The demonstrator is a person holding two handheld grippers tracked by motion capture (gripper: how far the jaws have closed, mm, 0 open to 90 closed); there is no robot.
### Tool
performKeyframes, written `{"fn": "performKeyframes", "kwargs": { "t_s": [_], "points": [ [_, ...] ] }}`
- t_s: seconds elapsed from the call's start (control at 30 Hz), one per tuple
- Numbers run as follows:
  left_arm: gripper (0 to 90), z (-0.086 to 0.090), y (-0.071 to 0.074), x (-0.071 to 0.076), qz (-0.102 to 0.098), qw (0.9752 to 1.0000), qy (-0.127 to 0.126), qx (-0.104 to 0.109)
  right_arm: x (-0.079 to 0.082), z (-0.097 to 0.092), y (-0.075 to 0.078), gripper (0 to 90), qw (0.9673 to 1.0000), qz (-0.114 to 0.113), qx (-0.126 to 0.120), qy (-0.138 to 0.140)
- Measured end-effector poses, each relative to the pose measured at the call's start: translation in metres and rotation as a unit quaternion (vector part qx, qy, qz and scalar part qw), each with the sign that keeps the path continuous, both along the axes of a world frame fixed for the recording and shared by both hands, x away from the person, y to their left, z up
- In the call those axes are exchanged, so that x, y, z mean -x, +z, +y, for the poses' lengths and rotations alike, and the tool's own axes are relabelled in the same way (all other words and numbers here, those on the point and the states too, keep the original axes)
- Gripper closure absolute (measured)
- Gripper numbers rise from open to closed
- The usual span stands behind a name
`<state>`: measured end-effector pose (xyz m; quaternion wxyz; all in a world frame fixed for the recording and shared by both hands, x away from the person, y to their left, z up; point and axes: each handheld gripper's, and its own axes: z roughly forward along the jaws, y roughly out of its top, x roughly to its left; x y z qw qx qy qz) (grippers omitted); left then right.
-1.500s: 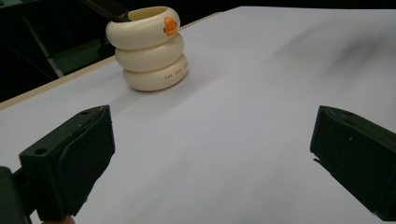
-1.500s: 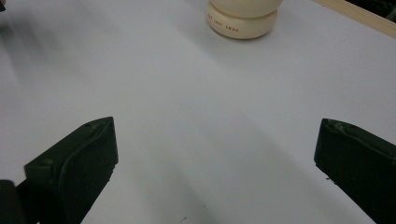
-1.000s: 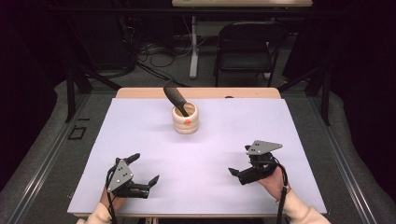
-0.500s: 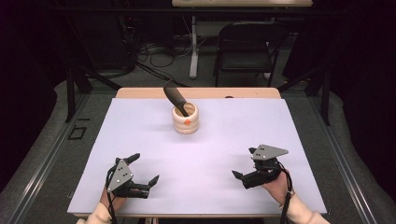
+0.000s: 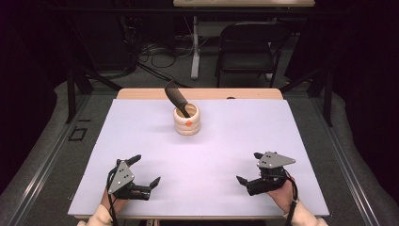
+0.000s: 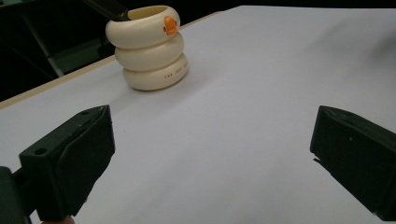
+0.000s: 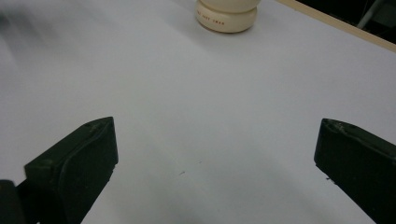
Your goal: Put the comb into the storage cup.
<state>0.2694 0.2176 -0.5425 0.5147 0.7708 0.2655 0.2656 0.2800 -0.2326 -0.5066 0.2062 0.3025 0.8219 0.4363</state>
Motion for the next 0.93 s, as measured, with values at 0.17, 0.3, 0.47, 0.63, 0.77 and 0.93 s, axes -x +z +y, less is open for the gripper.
{"fn": "performKeyframes", "kwargs": {
  "t_s": [0.17, 0.3, 0.47, 0.63, 0.77, 0.93],
  "points": [
    [0.0, 0.0, 0.0, 0.0, 0.0, 1.0, 0.0, 0.0, 0.003, -0.002, -0.001, 0.0, 1.0, -0.003, -0.001, -0.004],
    [0.0, 0.0, 0.0, 0.0, 0.0, 1.0, 0.001, 0.0, 0.005, -0.004, 0.0, 0.0, 0.9999, -0.008, -0.003, -0.006],
    [0.0, 0.0, 0.0, 0.0, 0.0, 1.0, 0.001, 0.0, 0.01, -0.005, 0.0, 0.0, 0.9998, -0.015, -0.004, -0.01],
    [0.0, 0.0, 0.0, 0.0, 0.0, 1.0, 0.0, -0.001, 0.012, -0.006, 0.0, 0.0, 0.9998, -0.017, -0.002, -0.01],
    [0.0, 0.0, 0.0, 0.0, 0.001, 1.0, 0.0, -0.001, 0.012, -0.006, 0.0, 0.0, 0.9998, -0.018, -0.004, -0.009],
    [0.0, 0.0, 0.0, -0.001, 0.001, 1.0, -0.001, -0.002, 0.011, -0.006, 0.0, 0.0, 0.9998, -0.017, -0.006, -0.008]
  ]
}}
